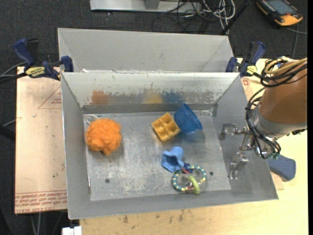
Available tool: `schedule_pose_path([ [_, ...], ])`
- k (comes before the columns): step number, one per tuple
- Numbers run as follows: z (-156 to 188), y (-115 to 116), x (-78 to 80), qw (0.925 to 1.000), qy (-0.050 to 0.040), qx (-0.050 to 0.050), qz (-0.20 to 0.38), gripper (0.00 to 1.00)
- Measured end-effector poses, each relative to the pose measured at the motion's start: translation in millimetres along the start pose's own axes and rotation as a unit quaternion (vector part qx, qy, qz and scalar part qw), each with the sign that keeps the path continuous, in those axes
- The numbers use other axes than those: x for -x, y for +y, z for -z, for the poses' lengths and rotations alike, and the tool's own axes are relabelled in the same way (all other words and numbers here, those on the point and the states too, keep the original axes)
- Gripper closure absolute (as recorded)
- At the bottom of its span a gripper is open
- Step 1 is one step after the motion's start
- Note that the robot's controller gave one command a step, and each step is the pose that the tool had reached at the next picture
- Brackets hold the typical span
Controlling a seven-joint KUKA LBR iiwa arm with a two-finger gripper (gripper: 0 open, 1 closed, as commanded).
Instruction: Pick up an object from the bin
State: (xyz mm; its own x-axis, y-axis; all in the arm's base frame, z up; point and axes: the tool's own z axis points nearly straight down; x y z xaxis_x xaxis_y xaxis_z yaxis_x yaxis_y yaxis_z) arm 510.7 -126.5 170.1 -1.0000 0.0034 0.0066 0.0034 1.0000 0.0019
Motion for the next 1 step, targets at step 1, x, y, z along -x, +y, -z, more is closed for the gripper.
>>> schedule_pose_path([
  [1, 4.1, 0.6, 1.9, 1.0000, -0.0038, -0.001, 0.002, 0.00],
])
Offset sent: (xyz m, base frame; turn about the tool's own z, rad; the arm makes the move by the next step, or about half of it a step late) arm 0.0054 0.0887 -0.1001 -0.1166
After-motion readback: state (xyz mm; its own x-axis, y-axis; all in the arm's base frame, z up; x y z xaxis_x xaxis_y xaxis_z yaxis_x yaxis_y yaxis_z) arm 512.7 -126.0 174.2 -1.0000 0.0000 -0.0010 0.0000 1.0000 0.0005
